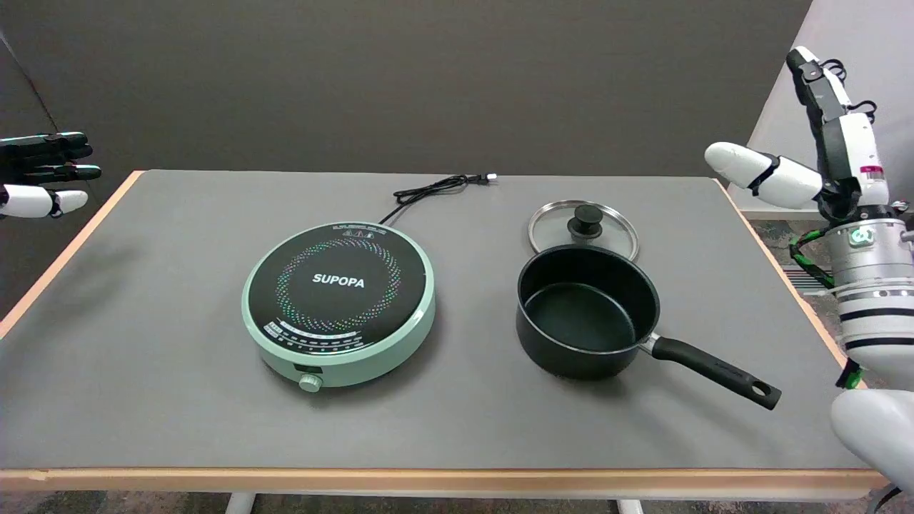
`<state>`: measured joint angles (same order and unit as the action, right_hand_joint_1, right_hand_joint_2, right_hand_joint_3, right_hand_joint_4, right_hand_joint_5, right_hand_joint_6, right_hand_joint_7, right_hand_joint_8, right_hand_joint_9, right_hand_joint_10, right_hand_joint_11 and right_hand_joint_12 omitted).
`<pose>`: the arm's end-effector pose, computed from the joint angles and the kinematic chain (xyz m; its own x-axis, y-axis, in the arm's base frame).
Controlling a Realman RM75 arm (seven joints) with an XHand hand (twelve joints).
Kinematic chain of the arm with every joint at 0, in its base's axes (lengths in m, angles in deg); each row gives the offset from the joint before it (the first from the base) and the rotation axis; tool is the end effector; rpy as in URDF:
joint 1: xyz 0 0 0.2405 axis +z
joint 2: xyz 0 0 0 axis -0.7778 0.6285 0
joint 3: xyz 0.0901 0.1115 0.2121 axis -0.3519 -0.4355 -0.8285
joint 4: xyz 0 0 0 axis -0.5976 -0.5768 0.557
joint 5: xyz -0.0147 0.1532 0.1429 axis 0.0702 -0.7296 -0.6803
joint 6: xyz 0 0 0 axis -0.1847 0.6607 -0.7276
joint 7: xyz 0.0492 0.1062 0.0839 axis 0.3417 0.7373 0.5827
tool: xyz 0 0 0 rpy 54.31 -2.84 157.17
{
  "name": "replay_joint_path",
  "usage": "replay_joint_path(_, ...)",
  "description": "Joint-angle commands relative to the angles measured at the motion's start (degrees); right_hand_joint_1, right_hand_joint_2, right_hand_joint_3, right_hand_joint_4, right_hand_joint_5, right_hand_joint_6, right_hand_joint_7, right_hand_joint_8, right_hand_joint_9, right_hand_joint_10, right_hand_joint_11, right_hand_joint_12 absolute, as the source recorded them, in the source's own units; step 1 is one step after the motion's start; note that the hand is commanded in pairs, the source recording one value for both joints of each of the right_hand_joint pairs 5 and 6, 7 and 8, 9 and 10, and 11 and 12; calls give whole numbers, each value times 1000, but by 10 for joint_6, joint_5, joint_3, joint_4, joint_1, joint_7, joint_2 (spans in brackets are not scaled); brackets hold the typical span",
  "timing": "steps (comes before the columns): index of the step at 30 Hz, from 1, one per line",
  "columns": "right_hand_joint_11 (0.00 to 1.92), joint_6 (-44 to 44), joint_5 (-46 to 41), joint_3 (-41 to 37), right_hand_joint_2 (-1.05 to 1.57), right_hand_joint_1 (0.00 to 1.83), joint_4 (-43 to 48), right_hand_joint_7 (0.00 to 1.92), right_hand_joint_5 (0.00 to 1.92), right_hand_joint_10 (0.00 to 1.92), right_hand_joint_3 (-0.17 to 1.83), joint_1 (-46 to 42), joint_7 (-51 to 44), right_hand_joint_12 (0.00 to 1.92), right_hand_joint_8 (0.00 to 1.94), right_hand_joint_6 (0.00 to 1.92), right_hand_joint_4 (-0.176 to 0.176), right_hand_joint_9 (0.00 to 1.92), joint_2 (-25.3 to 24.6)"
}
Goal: Pick up the pot.
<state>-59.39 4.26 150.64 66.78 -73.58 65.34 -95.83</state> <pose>-0.1484 -0.2286 0.4692 0.5117 0.5921 0.6226 -0.6908 -0.1473 0.7079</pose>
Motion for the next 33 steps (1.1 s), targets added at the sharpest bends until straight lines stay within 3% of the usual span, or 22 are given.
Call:
replay_joint_path(1,88,-9,43,-49,417,709,44,88,88,88,119,-41,2,88,88,88,-176,88,-29)
replay_joint_path(10,69,-15,99,-69,151,822,87,69,69,69,337,-71,-7,69,69,69,-176,69,-68)
replay_joint_path(15,57,-28,107,-37,103,911,94,57,57,57,386,-63,-95,57,57,57,-176,57,-88)
replay_joint_path(21,25,-75,86,51,74,1027,96,25,25,25,369,-40,-314,25,25,25,-176,25,-111)
replay_joint_path(25,3,-123,51,152,19,1070,89,3,3,3,400,-2,-497,3,3,3,-176,3,-136)
replay_joint_path(29,0,-181,32,254,-81,1108,82,0,0,0,505,40,-704,0,0,0,-176,0,-156)
replay_joint_path(33,1,-251,27,363,-200,1149,62,1,1,1,687,76,-825,1,1,1,-176,1,-163)
